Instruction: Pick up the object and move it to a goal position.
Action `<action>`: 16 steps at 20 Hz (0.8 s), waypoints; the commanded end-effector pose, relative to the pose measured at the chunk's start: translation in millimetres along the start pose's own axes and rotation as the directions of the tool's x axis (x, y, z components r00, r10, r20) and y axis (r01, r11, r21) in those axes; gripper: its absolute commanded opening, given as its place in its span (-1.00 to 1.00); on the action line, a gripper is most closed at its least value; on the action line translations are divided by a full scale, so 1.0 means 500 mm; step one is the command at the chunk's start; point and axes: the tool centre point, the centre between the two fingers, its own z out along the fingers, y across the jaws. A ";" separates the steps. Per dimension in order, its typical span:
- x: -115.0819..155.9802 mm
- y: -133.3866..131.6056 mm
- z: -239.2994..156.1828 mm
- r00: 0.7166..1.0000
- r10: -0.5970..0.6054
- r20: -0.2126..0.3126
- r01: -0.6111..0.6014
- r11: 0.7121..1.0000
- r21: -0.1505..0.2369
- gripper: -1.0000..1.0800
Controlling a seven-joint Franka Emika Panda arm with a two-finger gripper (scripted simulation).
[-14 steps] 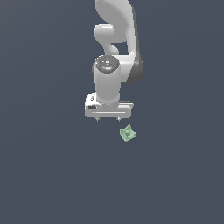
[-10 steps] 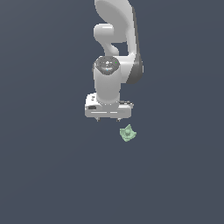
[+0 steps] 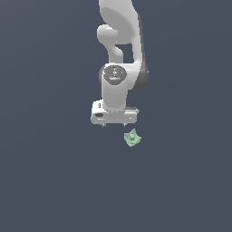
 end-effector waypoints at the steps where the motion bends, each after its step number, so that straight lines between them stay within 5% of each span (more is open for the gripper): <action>1: 0.000 0.003 -0.002 1.000 0.005 -0.001 -0.005 1.000 0.000 0.92; 16: 0.032 -0.097 0.040 0.972 -0.234 -0.029 0.234 0.972 -0.002 0.92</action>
